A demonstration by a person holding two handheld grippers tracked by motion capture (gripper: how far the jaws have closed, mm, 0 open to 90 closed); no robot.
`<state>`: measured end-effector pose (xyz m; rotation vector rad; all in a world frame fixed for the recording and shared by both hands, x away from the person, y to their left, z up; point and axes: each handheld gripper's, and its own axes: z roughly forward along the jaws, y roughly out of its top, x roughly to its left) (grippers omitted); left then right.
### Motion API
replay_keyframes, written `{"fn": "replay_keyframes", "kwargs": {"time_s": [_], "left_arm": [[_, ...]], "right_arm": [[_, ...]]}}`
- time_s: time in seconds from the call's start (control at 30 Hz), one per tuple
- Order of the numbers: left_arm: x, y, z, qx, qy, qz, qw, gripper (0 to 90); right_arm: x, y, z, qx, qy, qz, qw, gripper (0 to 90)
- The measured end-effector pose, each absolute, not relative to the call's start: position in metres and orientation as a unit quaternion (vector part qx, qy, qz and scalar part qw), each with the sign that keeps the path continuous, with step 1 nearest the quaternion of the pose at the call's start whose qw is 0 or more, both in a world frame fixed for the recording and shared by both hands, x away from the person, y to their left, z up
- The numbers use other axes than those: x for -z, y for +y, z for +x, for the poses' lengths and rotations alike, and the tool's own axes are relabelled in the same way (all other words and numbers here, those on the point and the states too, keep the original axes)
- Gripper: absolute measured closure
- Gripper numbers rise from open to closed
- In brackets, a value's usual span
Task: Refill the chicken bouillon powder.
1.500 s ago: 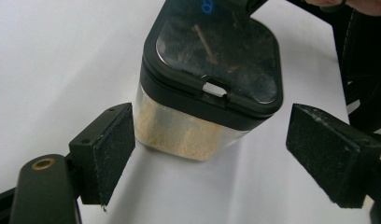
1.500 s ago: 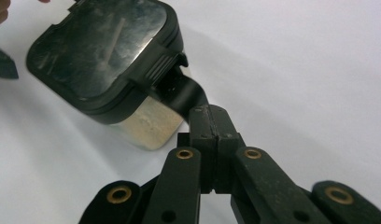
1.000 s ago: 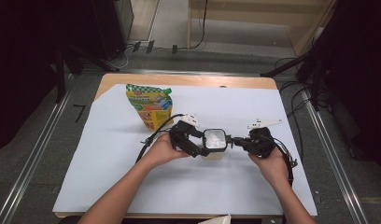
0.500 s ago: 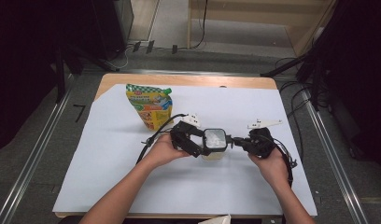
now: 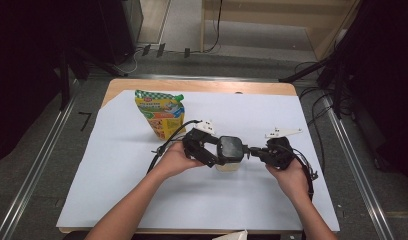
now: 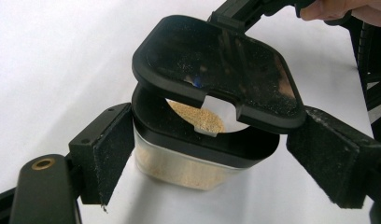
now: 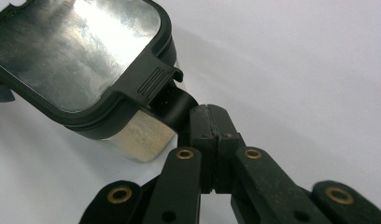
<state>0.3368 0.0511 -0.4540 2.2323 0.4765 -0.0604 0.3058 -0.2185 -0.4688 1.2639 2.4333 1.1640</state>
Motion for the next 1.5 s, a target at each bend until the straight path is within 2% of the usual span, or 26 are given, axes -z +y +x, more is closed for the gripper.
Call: {"fn": "replay_keyframes", "kwargs": {"time_s": [0.5,0.57,0.67,0.9,1.27,1.5], "left_arm": [[0.437,0.045,0.336,0.007,0.171,0.893,0.416,16.6],[0.433,0.044,0.334,0.026,0.158,0.889,0.429,31.1],[0.428,0.039,0.332,0.026,0.151,0.89,0.429,33.2],[0.417,0.033,0.334,0.04,0.146,0.893,0.424,47.2],[0.404,0.019,0.335,0.042,0.143,0.9,0.409,50.9],[0.401,0.01,0.337,0.062,0.141,0.899,0.409,55.4]], "right_arm": [[0.469,-0.218,0.306,-0.389,0.814,0.423,0.083,90.0],[0.468,-0.218,0.306,-0.39,0.814,0.422,0.083,90.0],[0.468,-0.218,0.305,-0.391,0.814,0.422,0.083,90.0],[0.468,-0.219,0.305,-0.393,0.814,0.419,0.082,90.0],[0.468,-0.219,0.303,-0.395,0.814,0.417,0.083,90.0],[0.468,-0.219,0.302,-0.399,0.813,0.415,0.084,90.0]]}}
